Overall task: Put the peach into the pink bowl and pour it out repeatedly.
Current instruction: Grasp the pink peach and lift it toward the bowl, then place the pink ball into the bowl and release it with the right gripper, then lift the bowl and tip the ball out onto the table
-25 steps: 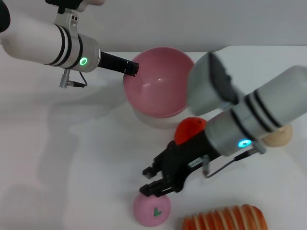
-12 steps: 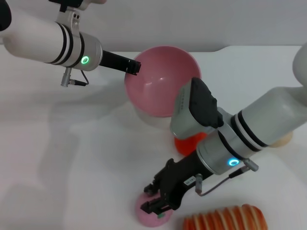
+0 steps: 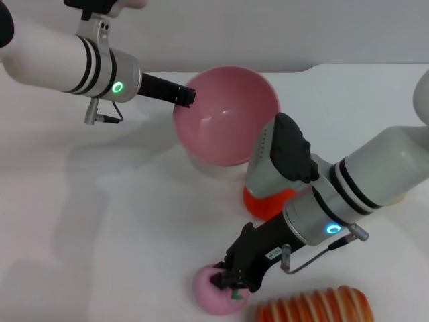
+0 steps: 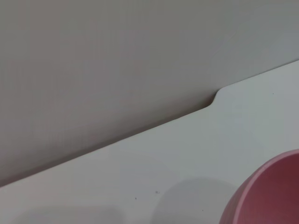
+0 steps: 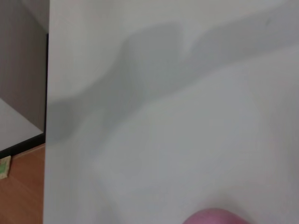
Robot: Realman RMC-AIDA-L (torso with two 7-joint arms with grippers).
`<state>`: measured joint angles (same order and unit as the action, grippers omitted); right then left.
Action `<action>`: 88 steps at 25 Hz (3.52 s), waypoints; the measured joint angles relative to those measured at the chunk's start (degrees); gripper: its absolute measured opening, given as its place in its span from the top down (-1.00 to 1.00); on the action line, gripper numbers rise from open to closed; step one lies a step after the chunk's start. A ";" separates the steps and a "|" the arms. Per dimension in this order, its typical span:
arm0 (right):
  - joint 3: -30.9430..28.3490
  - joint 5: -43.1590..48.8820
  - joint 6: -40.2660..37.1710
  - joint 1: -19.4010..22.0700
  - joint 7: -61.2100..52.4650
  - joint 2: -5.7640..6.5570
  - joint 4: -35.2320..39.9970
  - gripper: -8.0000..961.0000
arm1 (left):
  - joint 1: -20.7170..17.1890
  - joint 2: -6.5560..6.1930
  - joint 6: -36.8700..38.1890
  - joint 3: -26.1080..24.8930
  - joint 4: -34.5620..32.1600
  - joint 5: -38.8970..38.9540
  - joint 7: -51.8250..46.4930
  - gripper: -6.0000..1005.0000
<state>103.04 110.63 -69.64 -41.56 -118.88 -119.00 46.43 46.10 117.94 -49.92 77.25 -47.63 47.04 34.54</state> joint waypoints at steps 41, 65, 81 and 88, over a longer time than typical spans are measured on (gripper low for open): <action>-34.51 -0.41 -2.91 11.38 7.42 0.16 28.22 0.77 | -4.53 -0.15 -6.67 -0.49 -7.51 5.99 -0.09 0.90; -49.27 -67.37 -11.50 27.08 66.77 0.29 -10.38 0.00 | -8.49 0.48 19.45 17.74 -8.32 24.70 23.05 0.90; -67.06 -69.77 -12.37 26.50 72.43 0.37 -18.68 0.02 | -13.65 0.64 67.65 54.65 -14.33 28.46 27.79 0.90; -70.72 -69.82 -12.32 26.07 73.07 0.54 -18.75 0.03 | -16.57 0.57 81.82 61.35 -14.25 19.01 16.81 0.90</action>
<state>32.31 40.81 -81.96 -15.49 -45.81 -118.46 27.67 29.53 118.50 31.90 138.60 -61.88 66.05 51.34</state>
